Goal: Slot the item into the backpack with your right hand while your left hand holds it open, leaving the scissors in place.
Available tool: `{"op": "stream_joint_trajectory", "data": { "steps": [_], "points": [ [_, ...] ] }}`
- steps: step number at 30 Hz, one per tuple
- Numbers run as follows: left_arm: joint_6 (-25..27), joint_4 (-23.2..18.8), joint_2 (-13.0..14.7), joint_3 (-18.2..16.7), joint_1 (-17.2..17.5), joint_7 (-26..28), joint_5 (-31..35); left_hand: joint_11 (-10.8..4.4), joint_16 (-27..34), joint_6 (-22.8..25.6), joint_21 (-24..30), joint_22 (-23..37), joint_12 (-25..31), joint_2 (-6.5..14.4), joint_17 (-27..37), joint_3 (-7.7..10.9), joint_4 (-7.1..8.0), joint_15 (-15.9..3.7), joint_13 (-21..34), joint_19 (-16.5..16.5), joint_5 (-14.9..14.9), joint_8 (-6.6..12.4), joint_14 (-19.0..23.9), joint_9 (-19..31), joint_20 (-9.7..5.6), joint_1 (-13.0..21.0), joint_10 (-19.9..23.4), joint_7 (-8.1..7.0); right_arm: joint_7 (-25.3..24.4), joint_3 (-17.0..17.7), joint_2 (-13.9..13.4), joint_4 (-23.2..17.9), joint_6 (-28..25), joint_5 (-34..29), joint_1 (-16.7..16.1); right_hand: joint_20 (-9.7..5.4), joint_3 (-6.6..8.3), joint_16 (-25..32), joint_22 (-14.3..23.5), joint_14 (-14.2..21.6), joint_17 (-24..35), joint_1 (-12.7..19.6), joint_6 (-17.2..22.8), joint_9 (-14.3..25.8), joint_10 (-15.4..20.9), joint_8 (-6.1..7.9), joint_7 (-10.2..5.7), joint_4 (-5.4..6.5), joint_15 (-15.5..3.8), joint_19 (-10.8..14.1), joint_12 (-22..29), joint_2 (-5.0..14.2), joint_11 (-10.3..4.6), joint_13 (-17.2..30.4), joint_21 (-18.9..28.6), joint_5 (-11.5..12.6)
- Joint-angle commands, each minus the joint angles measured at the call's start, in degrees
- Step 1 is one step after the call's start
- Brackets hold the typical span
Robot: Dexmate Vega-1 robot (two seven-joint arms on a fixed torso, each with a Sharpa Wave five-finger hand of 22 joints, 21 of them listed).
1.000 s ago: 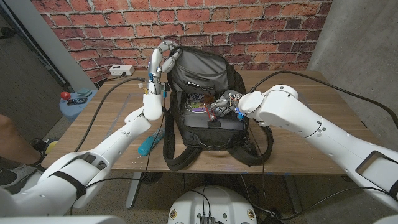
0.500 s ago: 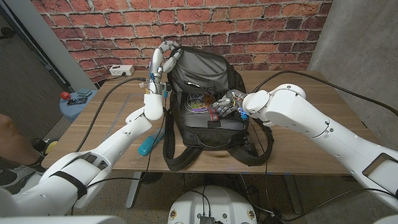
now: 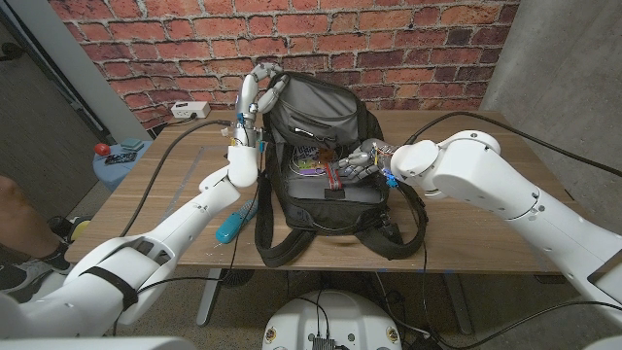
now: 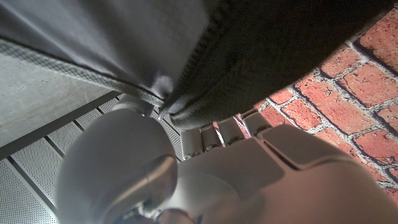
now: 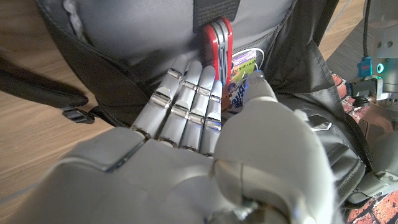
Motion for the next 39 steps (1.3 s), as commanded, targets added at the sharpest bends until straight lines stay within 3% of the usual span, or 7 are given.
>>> {"op": "stream_joint_trajectory", "data": {
  "steps": [1,14,29,39],
  "points": [
    [0.90,-2.54,0.27,0.06,1.24,-0.72,-0.24,-0.34,-0.21,-0.19,0.58,0.15,0.05,1.02,0.23,0.10,-0.01,0.03,0.18,-0.23,0.37,0.35,0.24,0.10,0.02,0.55,0.17,0.08,-0.61,6.84,-2.39,-3.55,1.24,5.23,-5.11,-0.56,-0.35,0.27,0.04,0.58,0.10,-0.56,0.84,0.02,0.75,0.54,-0.25,-0.03,-0.05,0.12,0.02,0.34,0.00,0.06,0.00,0.12],
    [2.43,-10.41,2.45,-2.00,5.74,-5.04,-2.65,-0.17,-0.26,-0.50,0.55,0.15,0.02,1.01,0.21,0.08,0.02,0.12,0.16,-0.37,0.39,0.44,0.14,0.21,0.13,0.46,0.15,-0.07,-6.08,12.28,-3.09,-9.49,-2.45,8.72,-9.24,-0.77,-0.27,0.20,0.04,0.84,-0.03,-0.64,1.19,-0.12,0.96,0.70,-0.17,-0.08,-0.13,0.25,-0.08,0.74,0.03,-0.14,-0.02,-0.01],
    [3.78,-17.00,5.14,-5.02,9.65,-14.00,-8.25,-0.01,-0.45,-0.71,0.48,0.15,-0.19,1.07,0.32,-0.10,0.05,0.49,0.09,-0.64,0.40,0.57,-0.70,0.24,0.11,0.37,-0.23,-0.44,-9.01,14.39,-2.97,-10.66,-4.02,9.21,-10.15,-0.66,-0.25,-0.06,0.04,0.84,-0.24,-0.96,1.27,-0.28,1.02,0.76,-0.20,-0.03,-0.05,0.22,-0.25,1.15,0.16,-0.31,-0.10,-0.20],
    [8.53,-23.29,8.35,-6.68,11.74,-22.77,-13.26,0.51,-0.66,-1.26,0.17,0.17,-1.03,1.34,0.64,-0.53,0.21,1.14,-0.26,-1.53,0.30,0.38,-2.24,-0.01,0.64,0.20,-1.72,-0.59,-8.63,17.17,-5.77,-11.26,-2.59,9.85,-12.44,-0.62,-0.26,-0.50,0.03,0.39,-0.47,-1.36,1.21,-0.41,0.75,0.73,-0.12,0.09,0.08,-0.07,-0.66,1.47,0.23,-0.69,-0.28,-0.32]
  ]
}}
